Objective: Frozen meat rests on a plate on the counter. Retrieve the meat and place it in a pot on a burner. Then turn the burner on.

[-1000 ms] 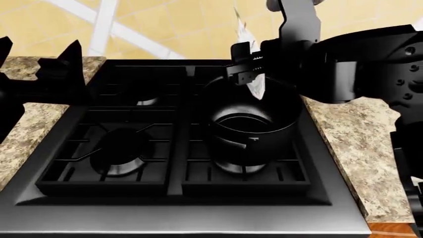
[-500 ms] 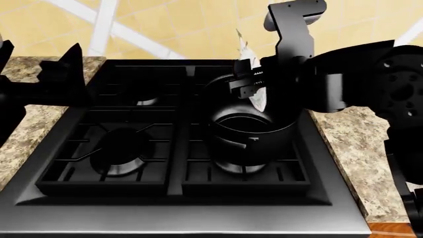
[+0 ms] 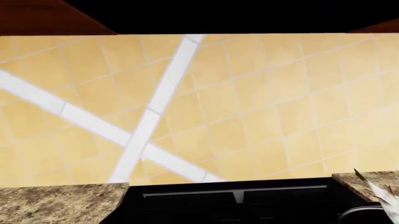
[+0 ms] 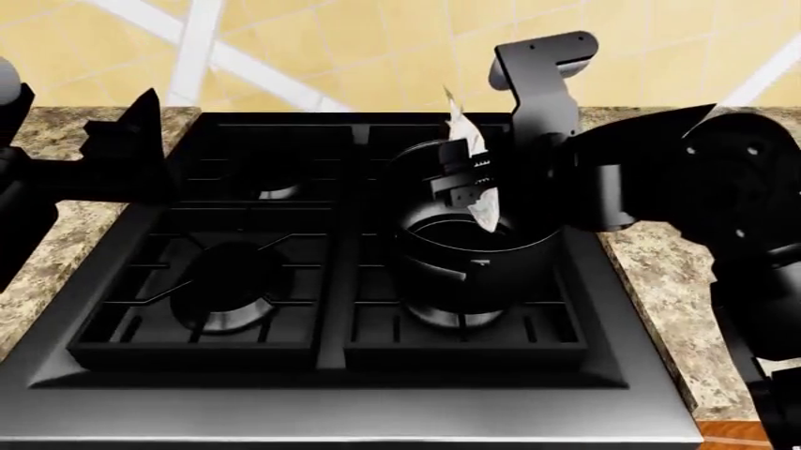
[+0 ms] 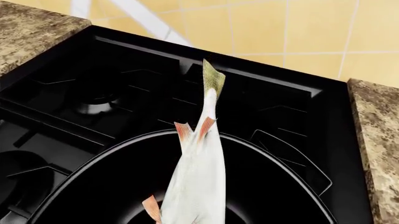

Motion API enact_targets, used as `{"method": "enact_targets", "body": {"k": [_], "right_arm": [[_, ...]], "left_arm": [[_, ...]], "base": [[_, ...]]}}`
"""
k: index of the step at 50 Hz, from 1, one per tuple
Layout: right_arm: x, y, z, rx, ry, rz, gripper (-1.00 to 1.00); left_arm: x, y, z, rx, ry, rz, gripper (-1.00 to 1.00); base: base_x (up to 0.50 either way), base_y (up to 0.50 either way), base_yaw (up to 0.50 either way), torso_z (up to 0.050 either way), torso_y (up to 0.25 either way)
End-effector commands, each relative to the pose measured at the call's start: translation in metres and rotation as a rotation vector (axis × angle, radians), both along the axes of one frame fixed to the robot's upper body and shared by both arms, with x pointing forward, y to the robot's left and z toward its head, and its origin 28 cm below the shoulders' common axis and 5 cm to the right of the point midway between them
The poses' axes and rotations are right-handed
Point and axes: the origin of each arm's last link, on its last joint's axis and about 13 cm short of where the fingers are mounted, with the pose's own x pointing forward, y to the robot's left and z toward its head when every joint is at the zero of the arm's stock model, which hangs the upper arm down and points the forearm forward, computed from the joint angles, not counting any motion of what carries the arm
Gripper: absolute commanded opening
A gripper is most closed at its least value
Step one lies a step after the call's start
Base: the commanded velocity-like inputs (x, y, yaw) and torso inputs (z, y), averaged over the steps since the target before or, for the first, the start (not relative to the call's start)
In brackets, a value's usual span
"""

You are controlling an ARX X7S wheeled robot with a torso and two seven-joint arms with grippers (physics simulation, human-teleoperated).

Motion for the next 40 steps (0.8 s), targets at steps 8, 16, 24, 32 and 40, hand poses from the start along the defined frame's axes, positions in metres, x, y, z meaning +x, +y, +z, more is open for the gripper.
{"method": "enact_targets", "body": {"k": [8,16,24,32,40], "right_arm": [[0.003,-0.002,-0.003,-0.01,-0.01,-0.001,-1.0],[0.002,-0.002,-0.004,-0.014,-0.006,-0.001,-1.0],[0.005,-0.002,-0.006,-0.02,-0.004,-0.003,-1.0],[0.01,-0.002,-0.013,-0.031,0.013,-0.006,-1.0],[0.014,-0.002,-0.017,-0.034,0.019,-0.007,-1.0]], "left_arm": [[-0.002,-0.001,0.0,0.003,0.003,0.002,1.0],[0.0,-0.001,-0.001,0.003,0.004,0.002,1.0],[0.001,-0.001,-0.002,0.002,0.005,0.004,1.0],[0.003,0.0,-0.003,0.002,0.01,0.006,1.0],[0.003,0.0,-0.004,0.003,0.015,0.011,1.0]], "base": [[0.0,0.0,0.0,0.0,0.0],[0.0,0.0,0.0,0.0,0.0],[0.0,0.0,0.0,0.0,0.0],[0.0,0.0,0.0,0.0,0.0],[0.0,0.0,0.0,0.0,0.001]]}}
